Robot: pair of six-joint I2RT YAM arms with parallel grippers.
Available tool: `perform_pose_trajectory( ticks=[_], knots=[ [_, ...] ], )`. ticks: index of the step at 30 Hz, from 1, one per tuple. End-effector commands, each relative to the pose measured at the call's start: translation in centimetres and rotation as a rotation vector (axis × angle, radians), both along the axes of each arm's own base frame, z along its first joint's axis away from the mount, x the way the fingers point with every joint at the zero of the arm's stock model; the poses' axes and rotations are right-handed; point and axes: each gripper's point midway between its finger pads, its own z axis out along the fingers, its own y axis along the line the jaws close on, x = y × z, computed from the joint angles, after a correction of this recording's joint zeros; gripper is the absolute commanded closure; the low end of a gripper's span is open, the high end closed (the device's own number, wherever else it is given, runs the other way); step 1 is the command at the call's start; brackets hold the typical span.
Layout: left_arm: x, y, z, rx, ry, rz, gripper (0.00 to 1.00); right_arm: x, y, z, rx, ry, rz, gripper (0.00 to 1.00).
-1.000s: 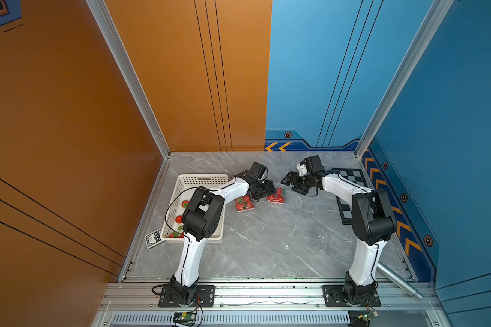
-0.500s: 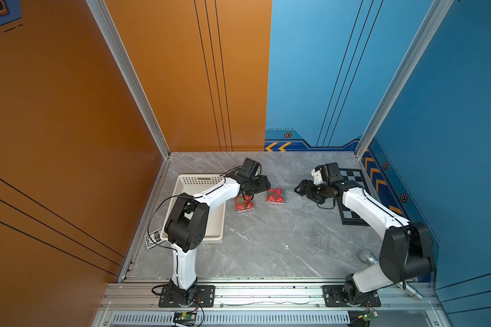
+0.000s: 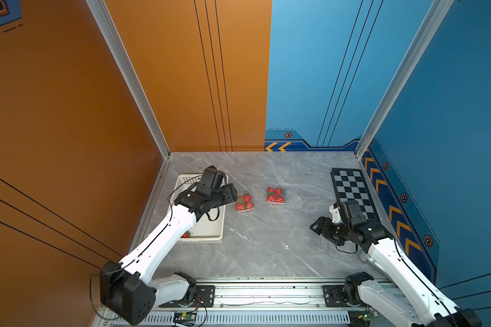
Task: Pack strawberries into containers
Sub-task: Move the packing box to the center of the board.
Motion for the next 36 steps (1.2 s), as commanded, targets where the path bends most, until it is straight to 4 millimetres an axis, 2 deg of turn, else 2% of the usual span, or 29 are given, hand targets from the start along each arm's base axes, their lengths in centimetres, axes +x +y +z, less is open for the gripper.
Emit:
perform_pose_trajectory(
  ticks=[1,4,8,11,16,20,25,28,33,36],
  knots=[
    [-4.2,6.0,-4.4,0.12,0.188,0.114,0.27,-1.7,0.6,-2.2,0.008,0.106,0.01,0.33],
    [-5.8,8.7,-5.7,0.101,0.227,0.177,0.26,-1.4,1.6,-3.2,0.006,0.118,0.039,0.36],
    [-6.2,11.2,-7.4,0.095,0.282,0.248,0.26,-0.8,2.9,-4.6,-0.009,0.142,0.083,0.38],
    [-5.8,12.8,-8.2,0.107,0.321,0.284,0.25,-0.1,4.4,-5.4,-0.015,0.158,0.126,0.39],
    [-4.0,14.9,-9.6,0.084,0.331,0.341,0.25,1.5,6.9,-6.5,-0.01,0.174,0.179,0.39],
    [-2.3,15.7,-10.9,0.061,0.336,0.358,0.25,2.8,9.1,-6.9,-0.009,0.173,0.22,0.4],
    [0.1,16.3,-11.9,0.038,0.322,0.36,0.27,3.5,12.7,-7.4,0.0,0.184,0.283,0.4],
    [1.3,16.5,-12.1,0.033,0.315,0.361,0.27,3.4,14.5,-7.9,0.003,0.188,0.31,0.4],
    [2.3,16.8,-12.6,0.037,0.331,0.353,0.27,3.0,16.5,-8.8,-0.002,0.206,0.343,0.4],
    [2.8,16.8,-13.1,0.019,0.333,0.348,0.27,1.9,18.1,-8.9,-0.006,0.21,0.387,0.41]
  ],
)
